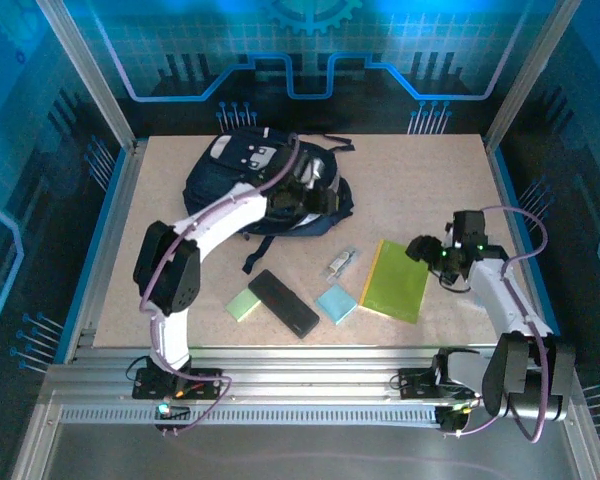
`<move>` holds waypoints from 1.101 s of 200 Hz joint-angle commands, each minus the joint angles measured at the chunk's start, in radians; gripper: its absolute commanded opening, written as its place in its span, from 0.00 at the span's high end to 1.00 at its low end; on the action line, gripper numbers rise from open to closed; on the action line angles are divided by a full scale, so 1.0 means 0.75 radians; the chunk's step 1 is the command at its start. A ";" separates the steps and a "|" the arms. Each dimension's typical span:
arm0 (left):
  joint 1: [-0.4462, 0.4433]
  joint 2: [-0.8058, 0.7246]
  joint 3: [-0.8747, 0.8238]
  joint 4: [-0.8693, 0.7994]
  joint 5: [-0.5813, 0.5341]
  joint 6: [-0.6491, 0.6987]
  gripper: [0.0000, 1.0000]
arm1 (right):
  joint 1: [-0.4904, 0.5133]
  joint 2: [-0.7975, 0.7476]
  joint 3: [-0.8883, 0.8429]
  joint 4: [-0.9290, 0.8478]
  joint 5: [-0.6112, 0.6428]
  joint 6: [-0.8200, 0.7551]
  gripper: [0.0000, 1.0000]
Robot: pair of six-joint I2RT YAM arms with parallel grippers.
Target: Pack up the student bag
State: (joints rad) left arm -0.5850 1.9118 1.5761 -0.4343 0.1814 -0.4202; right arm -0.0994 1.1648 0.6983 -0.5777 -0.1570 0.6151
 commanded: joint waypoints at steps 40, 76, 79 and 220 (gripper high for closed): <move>-0.272 -0.049 -0.316 0.301 0.145 -0.283 0.72 | -0.026 -0.032 -0.264 0.098 -0.002 0.053 0.27; -0.392 0.088 -0.250 0.192 0.180 -0.260 0.76 | -0.026 -0.033 -0.339 0.167 -0.043 0.059 0.30; -0.397 0.099 -0.243 0.186 0.184 -0.262 0.76 | -0.026 -0.036 -0.340 0.173 -0.054 0.056 0.31; -0.435 0.492 0.085 -0.155 0.061 -0.124 0.72 | -0.025 -0.110 -0.361 0.382 -0.404 0.094 0.60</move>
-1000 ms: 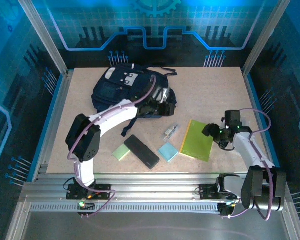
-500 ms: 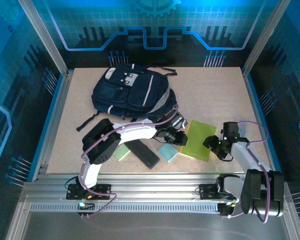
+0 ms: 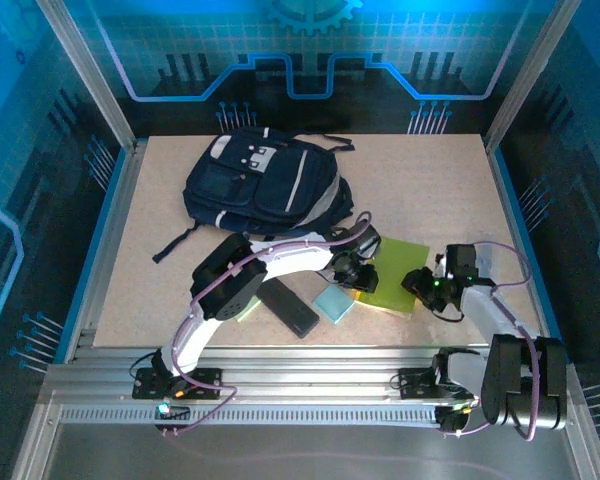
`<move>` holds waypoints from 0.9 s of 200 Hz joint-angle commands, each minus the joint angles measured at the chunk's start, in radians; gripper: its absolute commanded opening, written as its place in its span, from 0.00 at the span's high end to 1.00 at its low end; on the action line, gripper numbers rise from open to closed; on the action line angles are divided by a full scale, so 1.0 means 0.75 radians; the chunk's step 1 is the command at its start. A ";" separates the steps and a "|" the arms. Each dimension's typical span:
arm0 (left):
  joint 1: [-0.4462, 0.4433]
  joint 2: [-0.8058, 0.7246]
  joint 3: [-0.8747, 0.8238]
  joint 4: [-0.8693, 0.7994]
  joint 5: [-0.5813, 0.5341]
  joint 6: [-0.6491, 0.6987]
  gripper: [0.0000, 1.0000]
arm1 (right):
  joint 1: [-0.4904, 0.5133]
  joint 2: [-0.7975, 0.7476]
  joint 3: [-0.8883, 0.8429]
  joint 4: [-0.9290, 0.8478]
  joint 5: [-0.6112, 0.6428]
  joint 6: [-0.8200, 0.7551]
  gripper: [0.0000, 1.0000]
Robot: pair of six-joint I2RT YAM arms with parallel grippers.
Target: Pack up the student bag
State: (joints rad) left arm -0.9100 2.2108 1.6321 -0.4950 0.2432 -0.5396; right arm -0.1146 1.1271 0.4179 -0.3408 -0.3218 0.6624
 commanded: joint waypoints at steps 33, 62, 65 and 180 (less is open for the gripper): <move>0.006 0.114 0.010 -0.070 -0.024 0.024 0.72 | -0.007 -0.149 0.029 0.044 -0.219 0.038 0.63; 0.011 0.122 0.018 -0.064 -0.018 0.020 0.72 | -0.005 -0.157 0.020 0.073 -0.246 0.030 0.65; 0.013 0.122 0.017 -0.064 -0.017 0.020 0.72 | -0.005 -0.151 0.020 0.073 -0.241 0.029 0.65; 0.024 0.093 -0.011 -0.064 -0.024 0.024 0.72 | 0.109 0.035 0.058 0.339 -0.407 0.033 0.44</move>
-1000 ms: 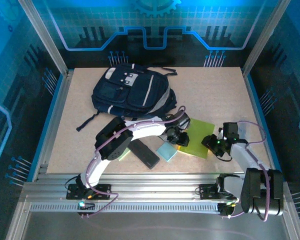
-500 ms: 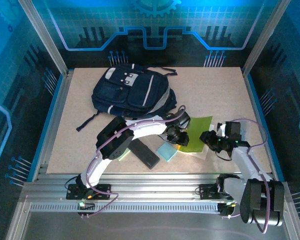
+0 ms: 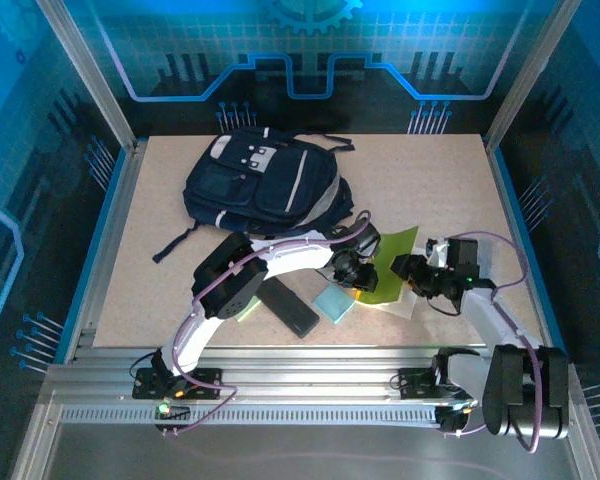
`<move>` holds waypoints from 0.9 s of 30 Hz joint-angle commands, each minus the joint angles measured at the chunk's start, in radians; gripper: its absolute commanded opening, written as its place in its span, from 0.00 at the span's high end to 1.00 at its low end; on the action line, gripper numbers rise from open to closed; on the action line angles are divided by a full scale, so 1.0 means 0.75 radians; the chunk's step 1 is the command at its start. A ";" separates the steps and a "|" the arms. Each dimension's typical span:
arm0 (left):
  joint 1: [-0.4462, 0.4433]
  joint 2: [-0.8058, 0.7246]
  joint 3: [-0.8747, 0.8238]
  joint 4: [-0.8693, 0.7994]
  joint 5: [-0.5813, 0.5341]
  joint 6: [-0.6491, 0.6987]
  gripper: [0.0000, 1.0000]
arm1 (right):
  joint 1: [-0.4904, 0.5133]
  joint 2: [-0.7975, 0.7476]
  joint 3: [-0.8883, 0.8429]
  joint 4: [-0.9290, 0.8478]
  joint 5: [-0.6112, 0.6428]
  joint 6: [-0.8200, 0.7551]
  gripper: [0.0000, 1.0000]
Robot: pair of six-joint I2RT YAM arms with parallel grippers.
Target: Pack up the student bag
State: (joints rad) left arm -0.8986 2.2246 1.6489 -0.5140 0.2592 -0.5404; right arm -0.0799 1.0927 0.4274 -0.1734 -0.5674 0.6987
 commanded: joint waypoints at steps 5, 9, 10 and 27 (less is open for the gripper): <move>0.012 0.062 -0.048 -0.036 -0.053 0.024 0.72 | 0.088 0.190 0.063 0.180 -0.040 -0.053 0.32; 0.012 0.065 -0.064 -0.043 -0.035 0.002 0.72 | 0.095 0.233 0.111 0.164 0.027 -0.127 0.28; 0.012 0.062 -0.076 -0.040 -0.033 -0.004 0.72 | 0.095 0.226 0.128 0.143 0.055 -0.152 0.27; 0.047 0.020 -0.145 -0.045 -0.059 -0.016 0.72 | 0.096 0.366 0.326 0.078 -0.187 -0.262 0.37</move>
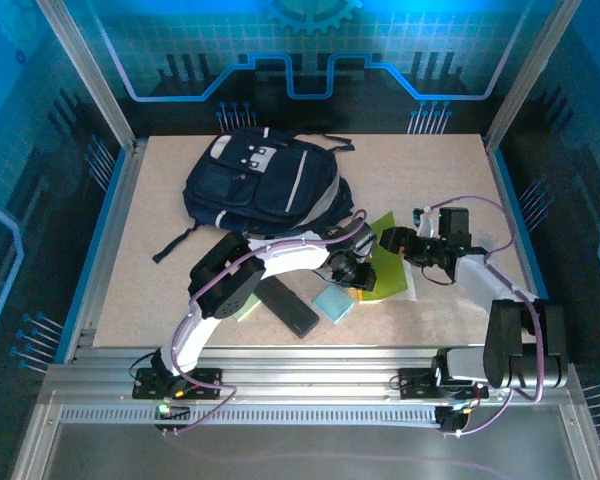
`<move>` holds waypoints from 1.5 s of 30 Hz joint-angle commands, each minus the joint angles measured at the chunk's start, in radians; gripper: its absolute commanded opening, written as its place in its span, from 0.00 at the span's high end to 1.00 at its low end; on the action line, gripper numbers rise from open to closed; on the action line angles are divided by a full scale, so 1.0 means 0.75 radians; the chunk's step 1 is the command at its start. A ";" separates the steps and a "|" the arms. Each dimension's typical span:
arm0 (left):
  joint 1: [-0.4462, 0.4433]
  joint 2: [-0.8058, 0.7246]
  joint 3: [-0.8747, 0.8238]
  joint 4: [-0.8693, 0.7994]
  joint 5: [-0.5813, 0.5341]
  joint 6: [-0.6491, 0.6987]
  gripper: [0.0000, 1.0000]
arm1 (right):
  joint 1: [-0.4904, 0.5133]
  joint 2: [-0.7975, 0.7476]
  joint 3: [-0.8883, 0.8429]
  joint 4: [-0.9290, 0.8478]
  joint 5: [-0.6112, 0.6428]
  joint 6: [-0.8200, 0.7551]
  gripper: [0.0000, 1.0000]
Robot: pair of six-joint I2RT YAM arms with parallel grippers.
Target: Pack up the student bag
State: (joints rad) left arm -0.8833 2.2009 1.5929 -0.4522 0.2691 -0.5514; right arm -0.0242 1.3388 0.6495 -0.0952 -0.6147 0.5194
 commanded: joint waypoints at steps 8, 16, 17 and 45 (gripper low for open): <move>0.070 -0.009 -0.083 -0.114 -0.040 -0.005 0.68 | 0.022 0.101 0.038 -0.089 -0.022 -0.022 0.75; 0.226 -0.299 -0.158 0.059 -0.018 -0.075 0.38 | -0.006 0.081 0.155 -0.223 0.009 -0.044 1.00; 0.251 -0.329 -0.175 0.096 -0.006 -0.091 0.35 | -0.007 0.072 0.174 -0.237 0.004 -0.039 1.00; 0.487 -0.584 -0.542 0.954 0.065 -0.642 0.17 | 0.083 0.160 0.452 0.478 -0.303 0.579 1.00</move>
State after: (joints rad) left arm -0.5106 1.7866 1.2217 0.1669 0.2970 -0.9741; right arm 0.0196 1.4265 0.9741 0.0807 -0.7788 0.8619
